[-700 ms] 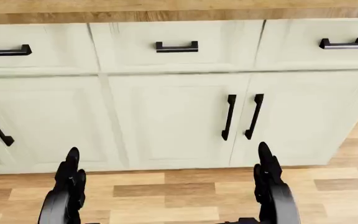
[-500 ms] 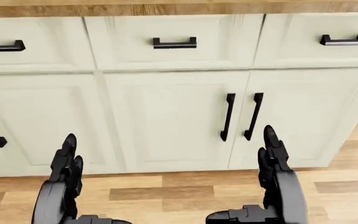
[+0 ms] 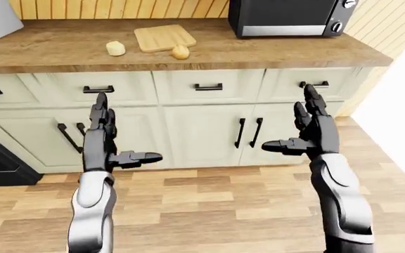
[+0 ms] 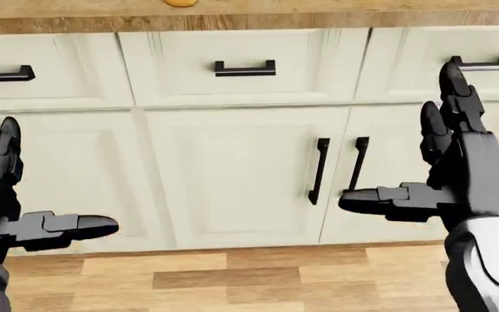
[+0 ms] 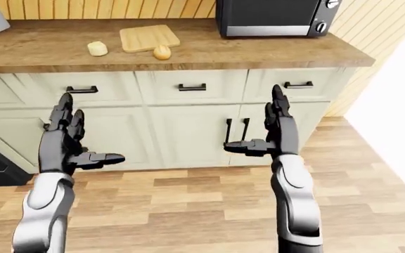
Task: Place the bread and cheese on the cutting board.
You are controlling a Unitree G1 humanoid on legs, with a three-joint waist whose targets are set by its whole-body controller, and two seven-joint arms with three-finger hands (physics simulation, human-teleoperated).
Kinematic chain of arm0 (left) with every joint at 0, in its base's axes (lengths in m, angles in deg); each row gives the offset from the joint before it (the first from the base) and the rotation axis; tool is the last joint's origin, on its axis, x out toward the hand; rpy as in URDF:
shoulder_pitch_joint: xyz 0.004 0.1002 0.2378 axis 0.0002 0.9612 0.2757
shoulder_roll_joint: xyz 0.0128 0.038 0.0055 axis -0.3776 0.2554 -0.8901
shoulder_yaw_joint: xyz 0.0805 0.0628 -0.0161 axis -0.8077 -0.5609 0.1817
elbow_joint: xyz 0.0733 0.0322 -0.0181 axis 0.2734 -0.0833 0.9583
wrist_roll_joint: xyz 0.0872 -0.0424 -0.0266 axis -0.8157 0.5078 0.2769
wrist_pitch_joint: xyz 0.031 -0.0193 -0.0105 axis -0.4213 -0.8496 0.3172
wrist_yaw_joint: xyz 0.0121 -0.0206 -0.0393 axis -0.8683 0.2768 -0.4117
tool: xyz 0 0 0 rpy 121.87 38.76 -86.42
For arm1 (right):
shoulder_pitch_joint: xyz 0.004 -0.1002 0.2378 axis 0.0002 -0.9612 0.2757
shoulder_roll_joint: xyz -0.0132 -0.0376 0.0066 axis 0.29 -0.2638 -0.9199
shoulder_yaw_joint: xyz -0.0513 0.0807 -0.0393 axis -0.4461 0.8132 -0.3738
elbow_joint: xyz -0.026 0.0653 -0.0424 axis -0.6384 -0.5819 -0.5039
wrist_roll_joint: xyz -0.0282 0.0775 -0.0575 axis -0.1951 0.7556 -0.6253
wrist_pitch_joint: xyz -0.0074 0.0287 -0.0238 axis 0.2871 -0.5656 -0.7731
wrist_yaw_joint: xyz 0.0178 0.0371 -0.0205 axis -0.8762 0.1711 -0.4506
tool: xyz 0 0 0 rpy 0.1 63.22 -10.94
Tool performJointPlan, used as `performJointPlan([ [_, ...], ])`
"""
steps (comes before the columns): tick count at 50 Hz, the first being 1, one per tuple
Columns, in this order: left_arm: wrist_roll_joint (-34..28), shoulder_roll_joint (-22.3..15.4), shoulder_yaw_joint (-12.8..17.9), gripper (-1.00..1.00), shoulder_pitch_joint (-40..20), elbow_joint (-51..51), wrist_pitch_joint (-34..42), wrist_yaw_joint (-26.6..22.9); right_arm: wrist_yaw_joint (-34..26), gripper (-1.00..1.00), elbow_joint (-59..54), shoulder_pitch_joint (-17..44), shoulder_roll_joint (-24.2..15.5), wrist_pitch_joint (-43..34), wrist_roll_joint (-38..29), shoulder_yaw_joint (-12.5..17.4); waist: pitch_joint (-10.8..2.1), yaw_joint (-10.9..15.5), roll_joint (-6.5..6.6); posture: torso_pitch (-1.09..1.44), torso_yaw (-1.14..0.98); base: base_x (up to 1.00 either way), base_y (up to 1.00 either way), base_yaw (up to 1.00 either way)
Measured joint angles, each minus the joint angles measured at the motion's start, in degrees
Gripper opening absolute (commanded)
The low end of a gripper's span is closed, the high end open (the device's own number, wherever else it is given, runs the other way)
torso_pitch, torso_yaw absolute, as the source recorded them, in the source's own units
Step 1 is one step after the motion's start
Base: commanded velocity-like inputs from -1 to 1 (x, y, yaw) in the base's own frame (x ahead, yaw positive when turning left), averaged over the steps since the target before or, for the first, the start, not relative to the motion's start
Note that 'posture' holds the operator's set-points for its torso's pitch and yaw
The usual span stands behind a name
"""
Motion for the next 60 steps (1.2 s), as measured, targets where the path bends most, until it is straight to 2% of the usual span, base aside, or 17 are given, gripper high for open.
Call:
performJointPlan([
  [6, 3.7, -4.7, 5.0, 1.00, -4.8, -8.3, 6.2, 1.8, 1.1, 1.00, 2.9, 4.4, -3.0, -3.7, 2.4, 2.0, 0.23, -0.1, -0.01, 0.00, 0.00, 0.00, 0.00, 0.00],
  [11, 4.6, -7.4, 6.7, 1.00, -6.4, -11.1, 7.3, 1.5, 2.1, 1.00, 3.6, 7.5, -5.5, -5.7, 4.1, 3.3, 0.14, 0.1, 0.44, 0.00, 0.00, 0.00, 0.00, 0.00],
  [23, 11.2, -13.1, 10.4, 1.00, -11.2, -15.0, 19.0, 3.2, 5.0, 1.00, 8.2, 13.9, -11.4, -12.1, 8.9, 5.8, 1.17, 0.0, 0.36, 0.00, 0.00, 0.02, 0.00, 0.00],
  [26, 12.6, -15.0, 12.0, 1.00, -11.9, -15.6, 21.2, 3.8, 5.8, 1.00, 8.8, 15.7, -12.8, -13.8, 10.3, 6.2, 1.92, -0.1, 0.56, 0.00, 0.00, 0.20, 0.00, 0.00],
  [31, 13.2, -16.0, 13.3, 1.00, -12.0, -16.6, 21.2, 4.9, 6.6, 1.00, 10.3, 16.0, -13.6, -13.3, 11.2, 6.7, 1.62, -0.1, -0.31, 0.00, 0.00, 0.14, 0.00, 0.00],
  [37, 14.5, -16.0, 11.6, 1.00, -12.2, -16.7, 22.3, 4.7, 7.0, 1.00, 9.0, 15.4, -14.0, -14.2, 11.4, 7.0, 1.95, -0.7, 1.54, 0.00, 0.00, 0.14, 0.01, 0.00],
  [41, 14.7, -16.5, 12.2, 1.00, -12.4, -16.7, 22.7, 4.9, 7.1, 1.00, 9.6, 16.3, -14.3, -14.5, 11.6, 6.9, 1.95, -0.6, 4.28, 0.00, 0.00, 0.16, 0.10, 0.00],
  [43, 14.6, -16.7, 12.9, 1.00, -12.2, -16.6, 22.6, 5.2, 6.9, 1.00, 10.1, 16.3, -14.0, -14.4, 11.9, 6.4, 2.01, -0.2, 3.05, 0.00, 0.00, 0.16, 0.16, 0.00],
  [47, 14.4, -17.0, 13.4, 1.00, -12.2, -16.2, 22.9, 5.7, 6.6, 1.00, 10.0, 16.5, -14.2, -14.8, 12.5, 5.8, 1.62, 0.0, 2.14, 0.00, 0.00, 0.16, 0.21, 0.00],
  [49, 14.5, -17.2, 13.3, 1.00, -12.4, -16.5, 22.7, 5.7, 6.7, 1.00, 10.0, 16.6, -14.3, -14.8, 12.6, 6.1, 1.75, 0.1, 0.83, 0.00, 0.00, 0.16, 0.25, 0.00],
  [51, 14.6, -17.3, 13.2, 1.00, -12.7, -16.8, 22.5, 5.7, 6.9, 1.00, 9.9, 16.8, -14.5, -14.8, 12.6, 6.5, 1.95, 0.2, -1.01, 0.00, 0.00, 0.16, 0.30, 0.00],
  [52, 14.7, -17.2, 13.1, 1.00, -12.9, -16.9, 22.3, 5.6, 7.0, 1.00, 9.9, 17.0, -14.8, -14.8, 12.7, 6.8, 1.92, -0.1, -1.26, 0.00, 0.00, 0.14, 0.34, 0.00],
  [53, 14.8, -16.8, 12.7, 1.00, -12.7, -16.9, 22.2, 5.6, 7.2, 1.00, 9.9, 16.8, -14.9, -14.8, 12.7, 7.2, 2.21, -0.6, -0.73, 0.00, 0.00, 0.14, 0.34, 0.00],
  [56, 15.2, -16.6, 11.7, 1.00, -12.2, -16.1, 23.0, 5.3, 7.8, 1.00, 8.8, 16.0, -14.8, -15.7, 12.7, 7.8, 1.64, -1.0, -1.84, 0.00, 0.00, 0.14, 0.34, 0.00],
  [57, 15.3, -16.8, 11.8, 1.00, -12.3, -15.9, 23.2, 5.3, 8.0, 1.00, 8.7, 16.3, -14.9, -16.0, 12.7, 7.6, 1.36, -1.0, -1.85, 0.00, 0.00, 0.14, 0.36, 0.00],
  [60, 15.3, -17.2, 12.6, 1.00, -12.8, -16.5, 23.1, 5.5, 8.1, 1.00, 9.8, 17.1, -15.3, -16.1, 13.1, 7.5, 1.48, -1.0, -0.39, 0.00, 0.00, 0.13, 0.36, 0.00],
])
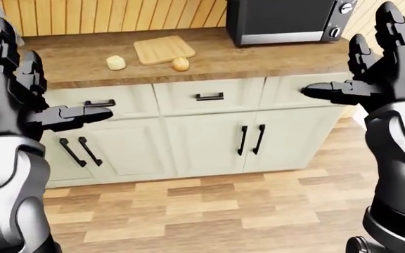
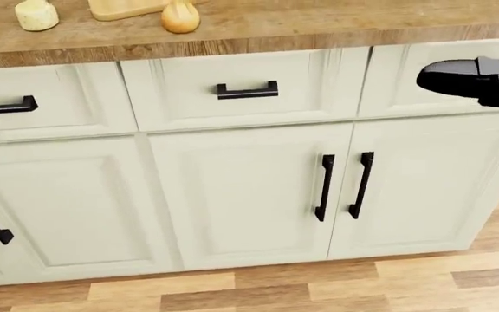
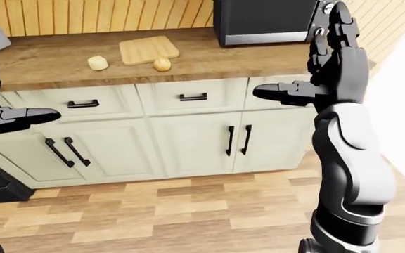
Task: Place the bread and cheese on the cutting board.
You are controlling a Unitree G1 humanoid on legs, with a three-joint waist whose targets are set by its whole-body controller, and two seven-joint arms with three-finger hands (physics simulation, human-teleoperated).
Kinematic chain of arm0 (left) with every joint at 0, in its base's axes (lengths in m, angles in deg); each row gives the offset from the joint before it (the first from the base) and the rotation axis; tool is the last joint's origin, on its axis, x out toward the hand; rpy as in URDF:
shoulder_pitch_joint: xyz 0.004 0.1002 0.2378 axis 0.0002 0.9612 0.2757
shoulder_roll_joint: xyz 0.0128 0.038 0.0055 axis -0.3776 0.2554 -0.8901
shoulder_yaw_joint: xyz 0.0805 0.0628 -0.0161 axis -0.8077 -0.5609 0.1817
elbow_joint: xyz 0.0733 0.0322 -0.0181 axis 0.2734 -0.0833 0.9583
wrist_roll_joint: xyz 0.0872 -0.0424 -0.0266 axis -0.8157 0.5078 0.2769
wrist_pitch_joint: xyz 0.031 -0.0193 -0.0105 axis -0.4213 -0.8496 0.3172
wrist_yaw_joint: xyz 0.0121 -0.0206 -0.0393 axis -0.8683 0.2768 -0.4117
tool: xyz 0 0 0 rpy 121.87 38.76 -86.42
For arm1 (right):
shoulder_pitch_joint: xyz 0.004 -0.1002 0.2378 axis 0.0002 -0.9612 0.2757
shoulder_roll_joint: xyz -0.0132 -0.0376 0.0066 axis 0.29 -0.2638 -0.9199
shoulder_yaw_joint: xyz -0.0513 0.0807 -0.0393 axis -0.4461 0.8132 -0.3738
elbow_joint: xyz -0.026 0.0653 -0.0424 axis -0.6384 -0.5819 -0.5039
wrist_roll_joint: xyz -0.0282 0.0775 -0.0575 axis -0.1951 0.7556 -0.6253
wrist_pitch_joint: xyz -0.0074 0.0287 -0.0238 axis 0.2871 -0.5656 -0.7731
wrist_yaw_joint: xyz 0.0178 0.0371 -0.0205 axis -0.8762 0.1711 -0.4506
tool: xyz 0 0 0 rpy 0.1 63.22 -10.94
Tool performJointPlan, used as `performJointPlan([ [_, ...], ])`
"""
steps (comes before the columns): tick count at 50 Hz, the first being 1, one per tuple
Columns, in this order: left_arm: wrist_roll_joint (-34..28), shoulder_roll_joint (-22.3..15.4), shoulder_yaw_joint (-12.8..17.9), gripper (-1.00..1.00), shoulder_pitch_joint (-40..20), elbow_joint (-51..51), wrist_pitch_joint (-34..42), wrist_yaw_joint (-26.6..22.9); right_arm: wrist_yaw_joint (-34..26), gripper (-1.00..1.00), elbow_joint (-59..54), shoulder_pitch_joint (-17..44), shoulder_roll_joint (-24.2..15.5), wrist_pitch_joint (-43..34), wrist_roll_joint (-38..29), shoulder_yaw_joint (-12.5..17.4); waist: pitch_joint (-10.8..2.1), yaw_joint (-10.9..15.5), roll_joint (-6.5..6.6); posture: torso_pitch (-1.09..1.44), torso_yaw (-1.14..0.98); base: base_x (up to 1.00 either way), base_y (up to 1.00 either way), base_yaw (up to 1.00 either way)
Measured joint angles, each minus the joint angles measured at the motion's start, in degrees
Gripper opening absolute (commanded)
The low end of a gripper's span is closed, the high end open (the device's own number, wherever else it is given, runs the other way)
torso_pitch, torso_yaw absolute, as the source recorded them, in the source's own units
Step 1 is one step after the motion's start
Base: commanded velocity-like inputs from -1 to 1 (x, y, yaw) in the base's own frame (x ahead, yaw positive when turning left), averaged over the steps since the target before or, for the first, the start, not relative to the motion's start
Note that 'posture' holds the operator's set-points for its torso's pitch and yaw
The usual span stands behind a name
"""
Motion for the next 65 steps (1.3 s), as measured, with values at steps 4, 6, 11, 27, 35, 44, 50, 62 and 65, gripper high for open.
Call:
performJointPlan([
  [4, 0.1, -0.4, 0.4, 1.00, -0.3, -0.8, -0.6, 0.2, 0.1, 1.00, 0.5, 0.5, -0.5, 0.2, 0.6, 0.3, 0.09, -0.5, 3.88, 0.00, 0.00, 0.12, 0.37, 0.00],
  [6, 0.2, -0.7, 0.7, 1.00, -0.3, -0.4, -0.7, 0.3, 0.3, 1.00, 0.5, 0.7, -0.2, 0.1, 0.8, 0.1, -0.50, 0.1, 5.20, 0.00, 0.00, 0.10, 0.38, 0.00],
  [11, 0.0, -0.9, 1.5, 1.00, 0.1, 0.7, 0.3, 1.1, 0.3, 1.00, -0.4, 0.2, 0.0, -1.2, 2.1, -1.1, -0.21, 1.1, 3.19, 0.00, 0.00, 0.05, 0.40, 0.00],
  [27, 0.2, -0.5, 0.4, 1.00, -0.1, -0.6, -0.1, 0.5, 0.6, 1.00, 0.3, 0.4, -0.9, -0.3, 1.5, 0.1, 0.56, -0.1, 2.68, 0.00, 0.00, 0.10, 0.24, 0.00],
  [35, -0.3, -0.6, 1.1, 1.00, 0.4, 0.1, 0.2, 1.0, -0.1, 1.00, -0.1, 0.0, -0.3, -0.8, 2.2, -1.1, 0.20, 1.2, 3.02, 0.00, 0.00, 0.17, 0.11, 0.00],
  [44, -0.1, -1.0, 1.3, 1.00, -0.2, -0.4, -0.1, 0.8, 0.0, 1.00, 1.2, 0.9, -0.9, -0.2, 2.0, -0.5, -0.09, 1.7, -2.52, 0.00, 0.00, 0.20, 0.04, 0.00],
  [50, 0.4, -0.4, -0.2, 1.00, 0.1, 0.0, 0.6, 0.3, 0.7, 1.00, -0.4, 0.4, -1.2, -1.2, 1.7, 0.5, 0.25, 0.4, -0.78, 0.00, 0.00, 0.21, 0.03, 0.00],
  [62, -0.2, -0.9, 1.4, 1.00, 0.4, 0.7, 0.3, 1.0, 0.3, 1.00, 0.2, 1.0, -1.1, -1.8, 2.9, -1.2, 0.27, 1.4, 3.44, 0.00, 0.00, 0.21, 0.06, 0.00],
  [65, -0.1, -1.2, 1.5, 1.00, 0.1, 0.1, 0.0, 0.8, 0.5, 1.00, 0.9, 1.4, -1.3, -1.7, 2.9, -0.4, 0.62, 1.6, 0.98, 0.00, 0.00, 0.21, 0.14, 0.00],
])
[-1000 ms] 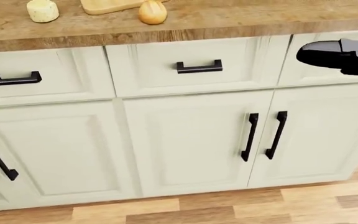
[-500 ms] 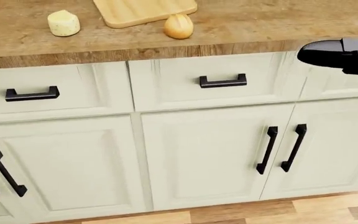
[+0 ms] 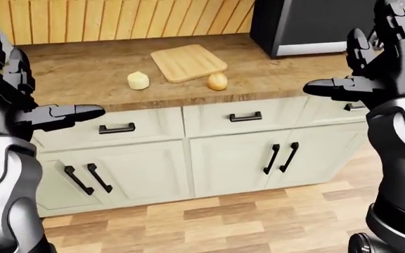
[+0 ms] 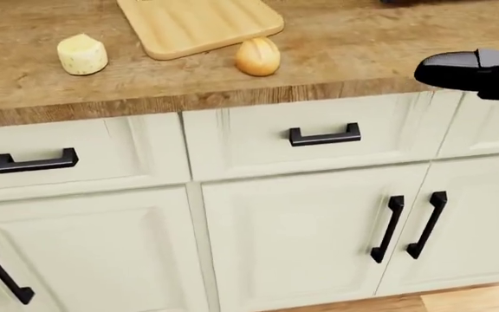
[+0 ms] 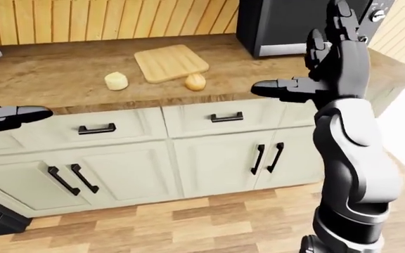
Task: Place the bread and cheese on the cutting board.
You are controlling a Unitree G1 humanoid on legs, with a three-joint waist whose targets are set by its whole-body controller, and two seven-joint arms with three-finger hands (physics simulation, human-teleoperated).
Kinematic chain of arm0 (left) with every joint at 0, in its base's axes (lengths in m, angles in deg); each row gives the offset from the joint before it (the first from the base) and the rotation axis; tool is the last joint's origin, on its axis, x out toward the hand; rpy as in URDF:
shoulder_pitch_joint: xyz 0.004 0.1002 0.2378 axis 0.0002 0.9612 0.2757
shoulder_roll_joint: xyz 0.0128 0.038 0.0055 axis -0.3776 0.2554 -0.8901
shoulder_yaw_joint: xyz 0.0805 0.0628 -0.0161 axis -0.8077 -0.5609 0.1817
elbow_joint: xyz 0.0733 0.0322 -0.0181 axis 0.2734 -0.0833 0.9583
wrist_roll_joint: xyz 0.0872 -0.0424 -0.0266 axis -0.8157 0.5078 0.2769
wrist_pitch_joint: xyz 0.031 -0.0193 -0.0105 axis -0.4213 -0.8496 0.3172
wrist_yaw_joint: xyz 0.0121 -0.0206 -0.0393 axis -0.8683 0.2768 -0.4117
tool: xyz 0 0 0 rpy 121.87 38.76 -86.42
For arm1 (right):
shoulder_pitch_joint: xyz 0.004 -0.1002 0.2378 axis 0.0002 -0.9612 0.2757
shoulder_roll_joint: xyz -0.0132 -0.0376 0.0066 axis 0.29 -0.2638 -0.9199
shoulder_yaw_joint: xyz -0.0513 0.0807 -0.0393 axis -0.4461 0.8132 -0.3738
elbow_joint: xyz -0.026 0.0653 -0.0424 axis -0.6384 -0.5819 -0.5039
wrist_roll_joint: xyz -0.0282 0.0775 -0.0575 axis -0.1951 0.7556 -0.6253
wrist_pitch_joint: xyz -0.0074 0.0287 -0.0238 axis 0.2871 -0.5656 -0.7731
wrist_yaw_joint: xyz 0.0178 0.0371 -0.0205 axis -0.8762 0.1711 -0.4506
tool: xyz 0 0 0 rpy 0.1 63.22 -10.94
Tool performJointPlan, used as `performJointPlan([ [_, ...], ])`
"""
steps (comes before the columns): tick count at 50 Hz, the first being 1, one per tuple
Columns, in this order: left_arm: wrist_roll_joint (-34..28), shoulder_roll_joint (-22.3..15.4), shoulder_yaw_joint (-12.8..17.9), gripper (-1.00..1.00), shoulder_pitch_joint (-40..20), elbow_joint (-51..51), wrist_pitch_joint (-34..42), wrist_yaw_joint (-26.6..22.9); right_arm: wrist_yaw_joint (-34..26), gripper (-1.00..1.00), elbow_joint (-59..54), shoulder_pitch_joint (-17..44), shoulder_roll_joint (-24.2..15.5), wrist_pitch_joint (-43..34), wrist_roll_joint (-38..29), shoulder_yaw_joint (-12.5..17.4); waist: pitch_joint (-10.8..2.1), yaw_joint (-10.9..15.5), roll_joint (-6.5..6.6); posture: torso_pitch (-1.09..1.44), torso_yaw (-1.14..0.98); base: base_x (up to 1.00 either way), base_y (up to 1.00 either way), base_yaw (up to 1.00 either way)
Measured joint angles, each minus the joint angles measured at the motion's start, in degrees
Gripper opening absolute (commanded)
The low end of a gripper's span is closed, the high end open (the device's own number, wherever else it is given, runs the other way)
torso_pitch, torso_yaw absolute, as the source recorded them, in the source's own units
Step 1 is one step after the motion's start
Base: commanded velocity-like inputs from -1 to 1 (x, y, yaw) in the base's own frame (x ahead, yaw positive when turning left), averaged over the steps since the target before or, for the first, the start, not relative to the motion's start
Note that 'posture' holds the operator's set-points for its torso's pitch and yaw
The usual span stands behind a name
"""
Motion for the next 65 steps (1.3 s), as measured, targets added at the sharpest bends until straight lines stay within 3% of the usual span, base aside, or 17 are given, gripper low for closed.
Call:
performJointPlan([
  [3, 0.1, -0.3, 0.1, 1.00, -0.4, -0.4, -0.3, 0.0, 0.2, 1.00, 0.6, 0.4, -0.3, 0.5, 0.0, 0.3, -0.31, 0.1, -3.19, 0.00, 0.00, 0.21, 0.16, 0.00],
  [4, 0.1, 0.3, -0.2, 1.00, -0.3, -0.7, -0.4, -0.1, 0.3, 1.00, 0.5, 0.1, -0.4, 0.6, -0.1, 0.6, -0.27, -0.5, -2.62, 0.00, 0.00, 0.21, 0.15, 0.00],
  [8, 0.7, 0.5, -1.5, 1.00, 0.1, 0.2, 0.4, -0.5, 0.7, 1.00, -0.4, -0.6, -0.2, 0.0, -0.4, 1.0, -0.64, -1.3, -2.94, 0.00, 0.00, 0.21, 0.16, 0.00],
  [13, 0.8, -0.1, -0.5, 1.00, -0.6, -1.0, 0.5, -0.2, 0.8, 1.00, 0.6, 0.0, -0.4, 0.1, 0.0, 1.0, -0.27, -1.4, 0.24, 0.00, 0.00, 0.18, 0.20, 0.00],
  [17, 0.9, -0.5, -0.4, 1.00, -0.9, -1.4, 0.2, -0.1, 0.8, 1.00, 0.2, 0.4, -0.5, -0.2, 0.2, 0.9, -0.95, -1.8, 4.46, 0.00, 0.00, 0.18, 0.21, 0.00],
  [20, 0.6, -0.2, 0.3, 1.00, 0.0, -0.3, 0.7, 0.2, 0.5, 1.00, 0.1, -0.3, 0.1, -0.7, 0.7, -0.5, -0.09, -0.8, 3.73, 0.00, 0.00, 0.18, 0.21, 0.00],
  [22, 0.5, -0.2, 0.2, 1.00, 0.0, 0.0, 1.2, 0.4, 0.3, 1.00, 0.1, -0.3, 0.0, -1.0, 1.0, -0.5, -0.29, -0.6, 2.95, 0.00, 0.00, 0.18, 0.21, 0.00],
  [30, 0.6, -0.5, 0.0, 1.00, -0.7, -1.1, 0.5, 0.3, 0.7, 1.00, 1.2, 0.9, -0.9, -0.2, 1.0, 0.5, -0.63, 0.0, -2.98, 0.00, 0.00, 0.18, 0.22, 0.00],
  [32, 0.7, 0.2, -0.7, 1.00, -0.4, -1.1, 0.5, 0.2, 0.8, 1.00, 0.6, 0.4, -0.9, -0.2, 0.9, 0.9, -0.14, -0.9, -2.13, 0.00, 0.00, 0.18, 0.22, 0.00],
  [35, 1.0, 0.3, -1.6, 1.00, -0.1, -0.3, 1.1, -0.2, 1.1, 1.00, -0.4, -0.1, -0.8, -0.9, 0.6, 1.1, -0.61, -1.4, -2.70, 0.00, 0.00, 0.18, 0.22, 0.00],
  [38, 0.9, 0.1, -1.1, 1.00, -0.5, -0.5, 0.9, -0.2, 1.1, 1.00, 0.1, 0.5, -1.1, -0.8, 0.6, 1.0, -0.62, -1.4, -1.03, 0.00, 0.00, 0.18, 0.21, 0.00],
  [41, 0.7, -0.1, -0.7, 1.00, -0.7, -1.3, 0.3, -0.1, 1.0, 1.00, 0.7, 0.6, -1.2, -0.2, 0.7, 1.2, -0.18, -1.8, 1.88, 0.00, 0.00, 0.18, 0.21, 0.00],
  [43, 0.6, -0.3, -0.6, 1.00, -0.9, -1.4, 0.1, -0.1, 0.9, 1.00, 0.5, 0.8, -1.1, -0.1, 0.7, 1.0, -0.86, -1.6, 4.20, 0.00, 0.00, 0.18, 0.18, 0.00],
  [48, 0.3, 0.0, -0.1, 1.00, -0.1, -0.1, 1.0, 0.4, 0.4, 1.00, 0.0, 0.0, -0.4, -1.1, 1.3, -0.6, -0.36, -0.5, 3.16, 0.00, 0.00, 0.18, 0.15, 0.00],
  [57, 0.5, -0.5, 0.3, 1.00, -0.6, -1.2, 0.7, 0.2, 0.6, 1.00, 1.6, 1.1, -1.0, -0.3, 1.2, 0.3, -0.68, 0.2, -2.83, 0.00, 0.00, 0.18, 0.13, 0.00],
  [61, 1.0, 0.1, -1.0, 1.00, -0.3, -1.1, 1.3, 0.0, 0.9, 1.00, 0.4, 0.1, -1.0, -0.8, 1.0, 1.1, 0.07, -1.1, -2.11, 0.00, 0.00, 0.18, 0.12, 0.00],
  [65, 1.4, -0.4, -0.9, 1.00, -0.8, -1.5, 1.9, -0.1, 1.2, 1.00, -0.1, 0.6, -1.4, -1.5, 0.8, 1.2, -0.50, -1.2, -1.06, 0.00, 0.00, 0.18, 0.13, 0.00],
])
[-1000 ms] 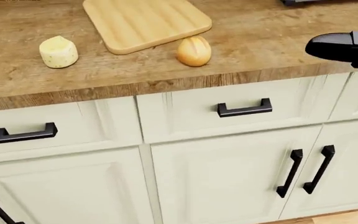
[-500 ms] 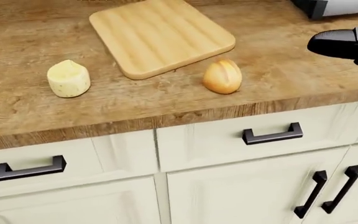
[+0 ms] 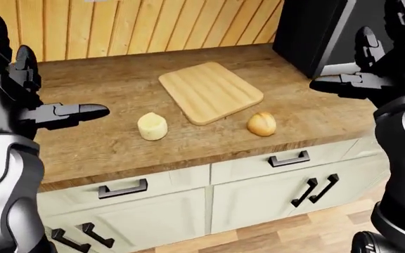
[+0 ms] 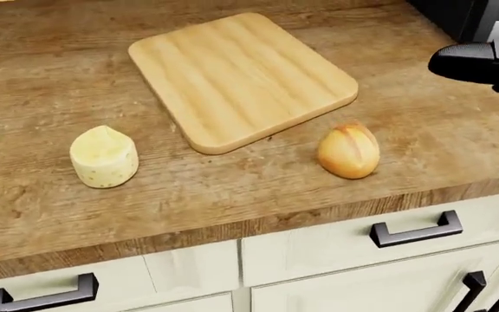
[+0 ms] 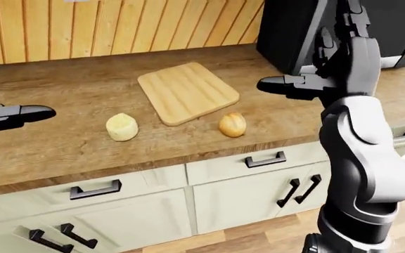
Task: Place the bread and cheese on the cutting board.
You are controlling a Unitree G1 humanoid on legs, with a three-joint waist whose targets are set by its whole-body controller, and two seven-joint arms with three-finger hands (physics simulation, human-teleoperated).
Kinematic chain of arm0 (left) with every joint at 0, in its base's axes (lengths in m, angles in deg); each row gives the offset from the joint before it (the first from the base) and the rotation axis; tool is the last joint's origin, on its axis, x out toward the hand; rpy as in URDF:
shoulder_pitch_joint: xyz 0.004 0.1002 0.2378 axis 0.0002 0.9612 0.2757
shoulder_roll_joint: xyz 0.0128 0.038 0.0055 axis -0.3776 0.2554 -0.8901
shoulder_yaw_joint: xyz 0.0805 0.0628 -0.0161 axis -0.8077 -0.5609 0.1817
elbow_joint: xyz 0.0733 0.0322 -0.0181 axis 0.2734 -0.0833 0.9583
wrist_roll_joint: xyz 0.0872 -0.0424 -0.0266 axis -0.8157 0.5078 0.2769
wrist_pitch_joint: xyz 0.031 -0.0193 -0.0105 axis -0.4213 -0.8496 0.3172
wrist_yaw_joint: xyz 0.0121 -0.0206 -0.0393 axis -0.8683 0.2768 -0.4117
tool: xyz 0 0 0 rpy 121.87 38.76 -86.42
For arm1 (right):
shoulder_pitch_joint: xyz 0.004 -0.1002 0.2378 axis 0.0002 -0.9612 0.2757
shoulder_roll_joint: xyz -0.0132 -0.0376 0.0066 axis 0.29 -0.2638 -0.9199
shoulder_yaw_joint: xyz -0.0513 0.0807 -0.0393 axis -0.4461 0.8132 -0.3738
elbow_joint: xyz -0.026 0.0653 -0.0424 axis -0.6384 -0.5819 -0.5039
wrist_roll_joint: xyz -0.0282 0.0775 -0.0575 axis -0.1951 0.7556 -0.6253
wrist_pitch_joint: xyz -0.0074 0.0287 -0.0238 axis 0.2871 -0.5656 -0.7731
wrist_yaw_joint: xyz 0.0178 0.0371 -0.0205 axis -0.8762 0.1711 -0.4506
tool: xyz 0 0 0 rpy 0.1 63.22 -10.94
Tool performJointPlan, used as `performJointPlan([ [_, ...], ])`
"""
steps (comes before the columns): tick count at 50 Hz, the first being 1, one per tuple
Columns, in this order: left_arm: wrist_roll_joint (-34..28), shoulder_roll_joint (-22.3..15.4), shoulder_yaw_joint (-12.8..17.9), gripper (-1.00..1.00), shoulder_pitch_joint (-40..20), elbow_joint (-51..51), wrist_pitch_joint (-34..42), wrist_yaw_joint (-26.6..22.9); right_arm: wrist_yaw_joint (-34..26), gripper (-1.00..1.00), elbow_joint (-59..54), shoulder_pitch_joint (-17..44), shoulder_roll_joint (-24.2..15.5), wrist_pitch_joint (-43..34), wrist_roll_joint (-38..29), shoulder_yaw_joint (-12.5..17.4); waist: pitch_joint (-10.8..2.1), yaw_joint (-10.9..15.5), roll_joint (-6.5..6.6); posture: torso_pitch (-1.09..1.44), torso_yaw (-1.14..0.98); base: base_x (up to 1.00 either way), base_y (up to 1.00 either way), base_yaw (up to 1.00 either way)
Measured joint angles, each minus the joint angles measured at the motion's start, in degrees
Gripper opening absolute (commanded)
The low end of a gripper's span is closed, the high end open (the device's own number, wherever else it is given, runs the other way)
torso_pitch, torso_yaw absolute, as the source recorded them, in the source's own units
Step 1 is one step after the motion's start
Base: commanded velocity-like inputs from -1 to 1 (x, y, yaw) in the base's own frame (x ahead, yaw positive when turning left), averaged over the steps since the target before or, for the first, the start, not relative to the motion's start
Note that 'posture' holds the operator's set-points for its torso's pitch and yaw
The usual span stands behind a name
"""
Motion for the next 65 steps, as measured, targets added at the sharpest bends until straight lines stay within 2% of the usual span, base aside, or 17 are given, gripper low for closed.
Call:
performJointPlan([
  [3, -0.1, -0.2, 0.5, 1.00, -0.3, -0.9, -0.5, 0.3, 0.0, 1.00, 1.0, 0.5, -0.2, 0.7, 0.2, 0.2, 0.35, -0.3, 2.39, 0.00, 0.00, 0.18, 0.12, 0.00],
  [5, -0.1, -0.4, 0.6, 1.00, -0.5, -1.1, -0.8, 0.3, 0.0, 1.00, 1.0, 0.8, -0.3, 1.0, 0.2, 0.1, -0.13, -0.5, 4.84, 0.00, 0.00, 0.18, 0.11, 0.00],
  [8, -0.4, -0.3, 1.2, 1.00, 0.2, 0.1, -0.6, 0.5, -0.3, 1.00, 0.8, 0.1, 0.6, 0.7, 0.6, -1.3, 0.52, 0.7, 4.59, 0.00, 0.00, 0.19, 0.09, 0.00],
  [12, -0.5, -0.4, 1.0, 1.00, -0.1, 0.5, 0.3, 0.8, -0.5, 1.00, 0.1, 0.2, 0.2, -0.3, 1.0, -1.3, 0.03, 0.9, 3.47, 0.00, 0.00, 0.17, 0.04, 0.00],
  [17, -0.3, -0.8, 1.1, 1.00, -0.5, -0.3, -0.2, 0.7, -0.2, 1.00, 1.3, 1.0, -0.3, 0.6, 0.9, -0.4, -0.07, 1.3, 0.47, 0.00, 0.00, 0.18, 0.03, 0.00],
  [20, -0.3, -1.0, 1.2, 1.00, -0.7, -0.3, -0.1, 0.8, -0.2, 1.00, 1.3, 1.2, -0.5, 0.8, 1.0, -0.6, -0.39, 1.5, -2.44, 0.00, 0.00, 0.19, 0.02, 0.00],
  [22, -0.1, -0.3, 0.6, 1.00, -0.4, -0.7, 0.0, 0.7, -0.1, 1.00, 0.6, 0.7, -0.6, 0.7, 0.9, -0.1, 0.20, 0.6, -1.26, 0.00, 0.00, 0.17, 0.02, 0.00],
  [24, 0.3, -0.2, -0.2, 1.00, -0.3, -0.4, 0.4, 0.4, 0.2, 1.00, -0.1, 0.3, -0.7, 0.3, 0.6, 0.2, 0.16, 0.1, -1.53, 0.00, 0.00, 0.06, 0.00, 0.00],
  [26, 0.4, -0.5, 0.0, 1.00, -0.4, -0.5, 0.4, 0.3, 0.4, 1.00, -0.2, 0.8, -1.0, 0.2, 0.3, 0.3, 0.71, 0.2, -1.02, 0.00, 0.00, 0.00, 0.00, 0.00],
  [28, 0.4, -0.6, 0.4, 1.00, -0.7, -0.6, 0.3, 0.3, 0.3, 1.00, 0.0, 1.2, -1.1, 0.5, 0.2, 0.2, 1.24, 0.0, 0.20, 0.00, 0.00, 0.00, 0.00, 0.00],
  [30, 0.4, -0.7, 0.6, 1.00, -0.7, -0.9, 0.1, 0.4, 0.3, 1.00, 0.0, 1.3, -1.1, 0.7, 0.3, 0.2, 1.15, -0.3, 2.29, 0.00, 0.00, 0.00, 0.00, 0.00],
  [32, 0.4, -0.6, 0.9, 1.00, -0.2, -0.7, 0.1, 0.5, 0.3, 1.00, -0.1, 1.0, -0.6, 0.5, 0.6, -0.1, 1.40, -0.1, 1.66, 0.00, 0.00, 0.00, 0.00, 0.00],
  [36, 0.4, -0.7, 1.0, 1.00, -0.1, -0.1, 0.6, 0.7, 0.1, 1.00, -0.9, 2.0, -1.8, -1.0, 1.0, -1.1, 0.77, 0.4, 0.76, 0.00, 0.00, 0.00, 0.00, 0.00],
  [42, 0.6, -0.7, 1.0, 1.00, -0.1, -0.7, 0.5, 0.6, -2.1, 1.00, -0.7, 4.7, -4.3, -2.0, -1.9, -2.0, 0.32, 0.6, 0.22, 0.00, 0.00, 0.00, 0.00, 0.00],
  [50, 0.9, -0.8, 1.1, 1.00, -0.2, -0.9, -0.2, 0.2, -12.3, 1.00, -1.0, 10.1, -7.1, -8.3, -8.4, -5.9, 0.56, 0.6, 0.42, 0.00, 0.00, 0.00, 0.00, 0.00],
  [62, 1.4, -0.6, 0.9, 1.00, 0.0, -0.6, -0.4, 0.7, -37.7, 1.00, -3.9, 15.9, -10.9, -12.4, -24.7, -10.4, 0.93, 0.3, 0.99, 0.00, 0.00, 0.00, 0.00, 0.00],
  [65, 1.3, -0.5, 0.8, 1.00, 0.1, -0.7, -0.6, 0.6, -43.4, 1.00, -3.3, 16.7, -10.5, -12.8, -29.2, -10.9, 0.86, 0.2, 1.12, 0.00, 0.00, 0.00, 0.00, 0.00],
])
